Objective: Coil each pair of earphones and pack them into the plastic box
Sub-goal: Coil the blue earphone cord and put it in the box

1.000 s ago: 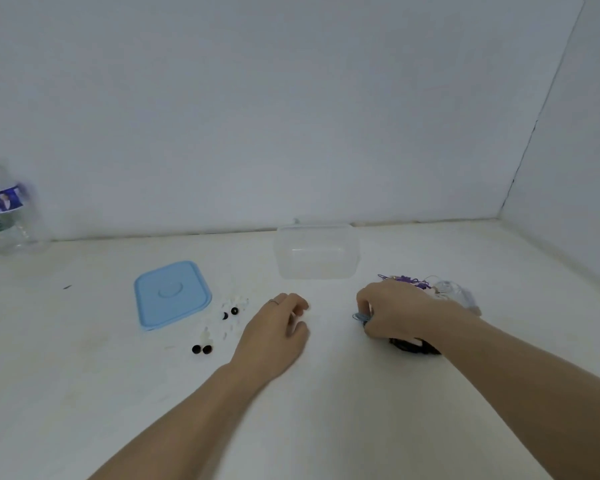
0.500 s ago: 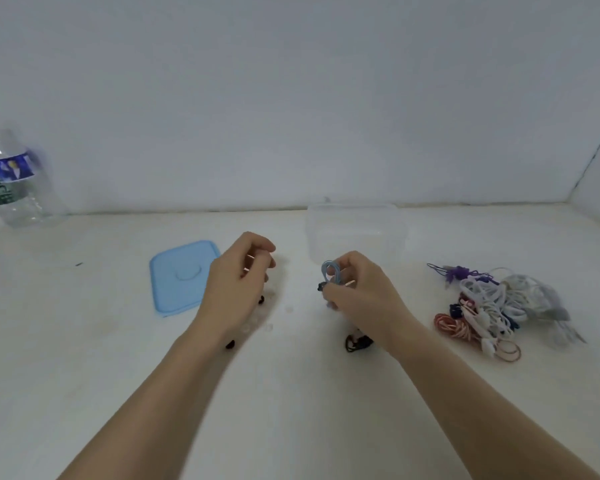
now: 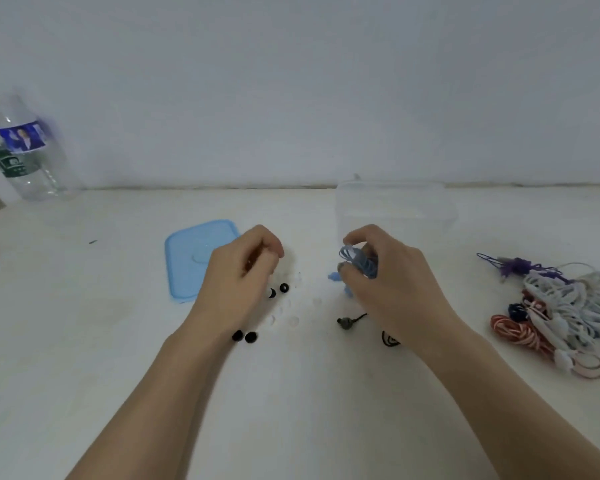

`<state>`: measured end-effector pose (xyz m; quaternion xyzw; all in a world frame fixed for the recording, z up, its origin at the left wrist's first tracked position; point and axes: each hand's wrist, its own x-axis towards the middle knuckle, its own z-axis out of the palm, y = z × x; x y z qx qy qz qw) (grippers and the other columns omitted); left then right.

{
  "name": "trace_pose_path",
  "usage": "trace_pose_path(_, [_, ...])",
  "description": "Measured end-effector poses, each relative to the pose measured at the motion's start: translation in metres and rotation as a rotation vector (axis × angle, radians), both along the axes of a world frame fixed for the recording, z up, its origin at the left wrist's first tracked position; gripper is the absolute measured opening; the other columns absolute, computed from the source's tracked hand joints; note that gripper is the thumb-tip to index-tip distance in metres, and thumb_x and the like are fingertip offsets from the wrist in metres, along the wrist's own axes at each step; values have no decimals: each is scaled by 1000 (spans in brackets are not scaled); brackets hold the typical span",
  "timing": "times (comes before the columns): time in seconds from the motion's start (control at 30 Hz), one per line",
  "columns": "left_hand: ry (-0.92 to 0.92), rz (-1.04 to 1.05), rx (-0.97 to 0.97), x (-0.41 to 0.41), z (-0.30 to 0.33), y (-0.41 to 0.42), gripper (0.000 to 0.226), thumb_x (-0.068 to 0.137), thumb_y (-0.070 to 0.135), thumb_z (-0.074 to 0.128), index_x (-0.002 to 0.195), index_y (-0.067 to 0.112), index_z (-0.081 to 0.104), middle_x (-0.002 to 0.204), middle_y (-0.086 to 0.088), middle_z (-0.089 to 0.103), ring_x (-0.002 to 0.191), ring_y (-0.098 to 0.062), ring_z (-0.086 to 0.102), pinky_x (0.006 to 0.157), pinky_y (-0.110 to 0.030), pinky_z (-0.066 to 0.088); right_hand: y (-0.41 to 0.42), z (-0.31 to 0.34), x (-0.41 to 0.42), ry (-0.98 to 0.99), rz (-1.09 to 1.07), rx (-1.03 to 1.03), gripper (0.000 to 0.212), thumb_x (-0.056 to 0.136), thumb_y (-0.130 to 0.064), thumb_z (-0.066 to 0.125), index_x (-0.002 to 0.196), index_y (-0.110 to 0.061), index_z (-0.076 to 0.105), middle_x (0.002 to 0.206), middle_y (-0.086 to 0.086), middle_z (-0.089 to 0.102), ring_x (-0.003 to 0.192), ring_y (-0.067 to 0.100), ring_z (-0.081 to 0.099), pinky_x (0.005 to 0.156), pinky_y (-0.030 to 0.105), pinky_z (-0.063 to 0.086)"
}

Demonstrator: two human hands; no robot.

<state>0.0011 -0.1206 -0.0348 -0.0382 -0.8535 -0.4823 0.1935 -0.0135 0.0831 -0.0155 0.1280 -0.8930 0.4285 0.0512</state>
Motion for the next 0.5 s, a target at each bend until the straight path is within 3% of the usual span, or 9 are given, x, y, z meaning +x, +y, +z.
trace_pose_path(0.07, [6, -74, -132, 1, -1, 0, 16, 82, 15, 51, 83, 24, 65, 64, 3, 55, 59, -8, 46, 57, -15, 36, 1, 0, -1, -32, -1, -88, 17, 93, -16, 56, 102, -29, 61, 76, -12, 76, 65, -8, 62, 55, 11, 42])
trace_pose_path(0.13, [12, -129, -274, 1, -2, 0, 19, 75, 18, 55, 85, 28, 68, 67, 8, 56, 62, -11, 49, 59, -17, 37, 3, 0, -2, -58, -18, -184, 16, 94, -14, 57, 102, -26, 64, 75, -7, 76, 56, -10, 59, 56, 5, 39])
trace_pose_path(0.27, [-34, -203, -451, 2, -5, -1, 23, 73, 30, 63, 94, 37, 71, 79, 11, 58, 73, -11, 54, 62, -24, 45, 5, 3, 0, -182, 9, -368, 19, 91, -13, 62, 101, -27, 67, 84, -6, 78, 45, -2, 49, 58, 20, 36])
trace_pose_path(0.4, [-11, -213, -559, 0, -13, -2, 22, 78, 34, 74, 99, 40, 73, 79, 17, 57, 83, -5, 54, 69, -19, 43, 5, 3, 1, -298, 48, -504, 24, 89, -4, 61, 105, -20, 69, 93, 4, 78, 42, 11, 39, 44, 20, 35])
trace_pose_path(0.5, [26, -214, -608, -3, -15, 2, 16, 83, 37, 72, 99, 39, 74, 79, 18, 56, 83, -5, 53, 69, -15, 38, 5, 2, 0, -339, 74, -548, 29, 90, 3, 57, 110, -15, 69, 94, 7, 77, 45, 16, 50, 46, 22, 44])
